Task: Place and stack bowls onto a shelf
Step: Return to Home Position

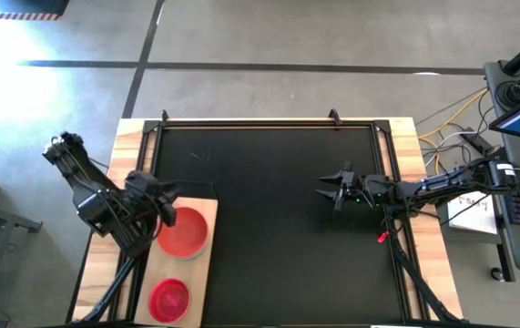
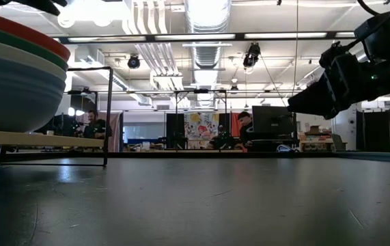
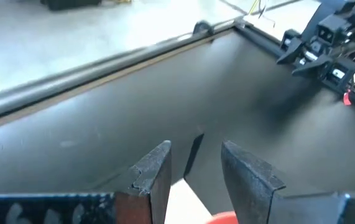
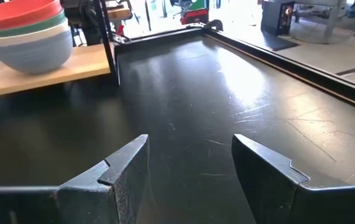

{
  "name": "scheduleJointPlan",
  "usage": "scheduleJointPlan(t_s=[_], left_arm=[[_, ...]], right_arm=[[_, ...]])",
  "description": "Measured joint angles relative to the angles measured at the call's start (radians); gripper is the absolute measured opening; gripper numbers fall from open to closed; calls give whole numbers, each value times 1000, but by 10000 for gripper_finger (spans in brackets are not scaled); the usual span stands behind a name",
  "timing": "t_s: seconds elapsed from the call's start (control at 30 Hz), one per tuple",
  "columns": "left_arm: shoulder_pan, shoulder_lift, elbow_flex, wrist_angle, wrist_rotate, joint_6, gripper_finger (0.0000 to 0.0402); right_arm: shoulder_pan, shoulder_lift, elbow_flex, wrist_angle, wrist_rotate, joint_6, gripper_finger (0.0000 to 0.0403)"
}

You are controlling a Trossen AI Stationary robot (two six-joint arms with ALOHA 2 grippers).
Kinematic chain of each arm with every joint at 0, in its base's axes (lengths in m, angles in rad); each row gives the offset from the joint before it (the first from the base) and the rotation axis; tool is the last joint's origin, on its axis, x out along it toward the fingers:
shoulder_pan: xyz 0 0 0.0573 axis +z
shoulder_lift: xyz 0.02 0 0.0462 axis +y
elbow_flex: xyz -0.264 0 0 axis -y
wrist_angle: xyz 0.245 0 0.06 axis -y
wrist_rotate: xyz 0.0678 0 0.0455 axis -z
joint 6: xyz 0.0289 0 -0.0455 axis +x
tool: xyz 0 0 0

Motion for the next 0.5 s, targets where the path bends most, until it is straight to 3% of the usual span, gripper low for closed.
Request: scheduleJointPlan(t_s=[0.3,0.5], left_arm=[[1,-5,1,0,-74,67,121],[1,-7,1,0,-61,54,121]], right_arm=[[1,-16,0,-10,0,10,219],[0,-235,0,-149,0,10,219]])
